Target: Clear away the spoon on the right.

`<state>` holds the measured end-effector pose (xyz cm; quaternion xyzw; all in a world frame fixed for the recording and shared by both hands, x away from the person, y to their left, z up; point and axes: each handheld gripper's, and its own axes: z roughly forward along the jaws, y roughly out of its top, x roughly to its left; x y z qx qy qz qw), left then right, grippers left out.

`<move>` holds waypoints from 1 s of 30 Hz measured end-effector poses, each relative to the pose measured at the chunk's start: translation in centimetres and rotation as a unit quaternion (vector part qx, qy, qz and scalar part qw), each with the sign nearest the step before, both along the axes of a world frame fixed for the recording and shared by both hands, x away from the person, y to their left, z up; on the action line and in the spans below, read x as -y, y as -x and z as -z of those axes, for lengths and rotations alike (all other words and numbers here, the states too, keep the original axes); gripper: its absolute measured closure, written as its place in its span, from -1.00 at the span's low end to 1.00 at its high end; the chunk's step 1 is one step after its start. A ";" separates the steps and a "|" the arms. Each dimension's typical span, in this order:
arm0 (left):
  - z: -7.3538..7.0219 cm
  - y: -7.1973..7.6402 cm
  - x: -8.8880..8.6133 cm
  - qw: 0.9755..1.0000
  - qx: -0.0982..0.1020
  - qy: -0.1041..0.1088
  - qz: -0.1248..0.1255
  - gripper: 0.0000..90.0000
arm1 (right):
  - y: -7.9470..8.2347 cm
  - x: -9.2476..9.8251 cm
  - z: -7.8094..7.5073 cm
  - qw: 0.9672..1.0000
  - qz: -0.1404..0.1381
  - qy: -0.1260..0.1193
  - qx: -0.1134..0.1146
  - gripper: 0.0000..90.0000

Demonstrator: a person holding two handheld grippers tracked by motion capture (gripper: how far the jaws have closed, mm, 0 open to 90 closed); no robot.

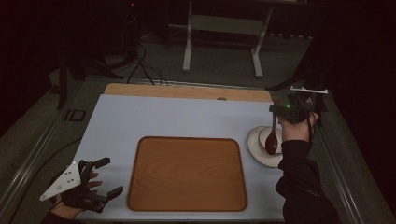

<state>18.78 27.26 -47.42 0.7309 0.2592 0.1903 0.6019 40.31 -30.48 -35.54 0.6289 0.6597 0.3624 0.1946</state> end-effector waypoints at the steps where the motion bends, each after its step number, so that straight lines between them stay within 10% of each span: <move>1: 0.0 0.0 0.0 1.000 0.000 0.000 0.000 -1.00 | 0.2 -0.3 -0.2 1.000 -0.003 0.000 0.001 0.70; 30: 0.0 0.1 0.1 1.000 0.003 -0.003 0.004 -1.00 | 2.9 -7.6 0.1 0.997 -0.069 -0.032 -0.004 0.70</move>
